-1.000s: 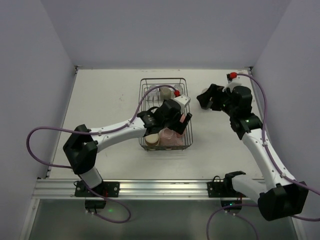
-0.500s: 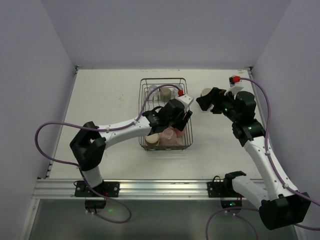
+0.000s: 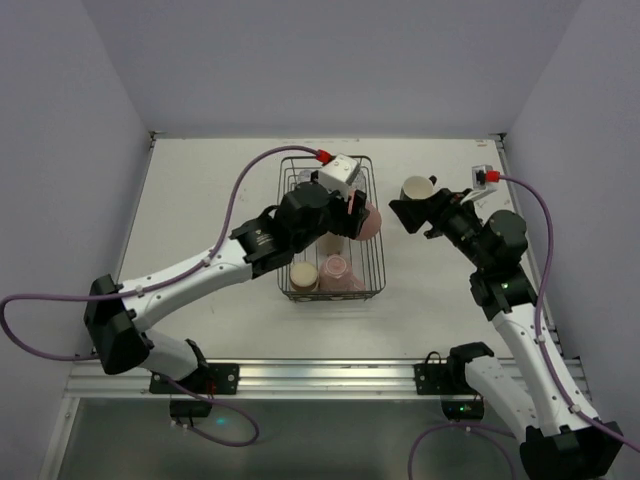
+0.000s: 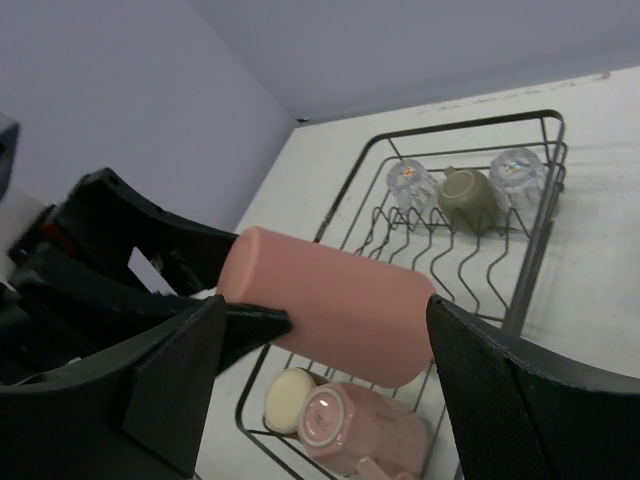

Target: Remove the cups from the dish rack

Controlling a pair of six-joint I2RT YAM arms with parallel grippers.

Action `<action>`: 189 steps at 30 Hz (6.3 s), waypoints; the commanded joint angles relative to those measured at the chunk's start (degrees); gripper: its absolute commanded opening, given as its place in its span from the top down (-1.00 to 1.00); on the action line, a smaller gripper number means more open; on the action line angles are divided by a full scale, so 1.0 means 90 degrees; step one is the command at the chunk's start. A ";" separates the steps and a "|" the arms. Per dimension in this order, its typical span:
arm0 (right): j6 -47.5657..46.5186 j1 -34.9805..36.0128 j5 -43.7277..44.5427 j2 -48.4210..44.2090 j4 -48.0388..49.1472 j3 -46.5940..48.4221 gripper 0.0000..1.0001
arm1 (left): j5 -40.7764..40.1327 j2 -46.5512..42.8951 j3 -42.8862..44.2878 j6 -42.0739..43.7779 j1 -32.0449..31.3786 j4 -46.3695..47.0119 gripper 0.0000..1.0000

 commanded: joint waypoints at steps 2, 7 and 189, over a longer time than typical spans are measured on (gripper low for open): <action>0.0895 0.0013 -0.0617 -0.0379 0.1401 -0.0431 -0.77 | -0.0311 -0.1018 -0.0425 -0.0494 0.0010 0.1278 0.52; 0.1491 0.0013 -0.0986 -0.0672 0.2076 -0.0919 -0.95 | 0.0059 -0.2093 -0.1371 -0.1403 0.0244 0.2344 0.56; 0.1960 0.0452 -0.1272 0.0275 0.2720 -0.1242 -0.50 | 0.1260 -0.2278 -0.2249 -0.1950 0.1143 0.2647 0.77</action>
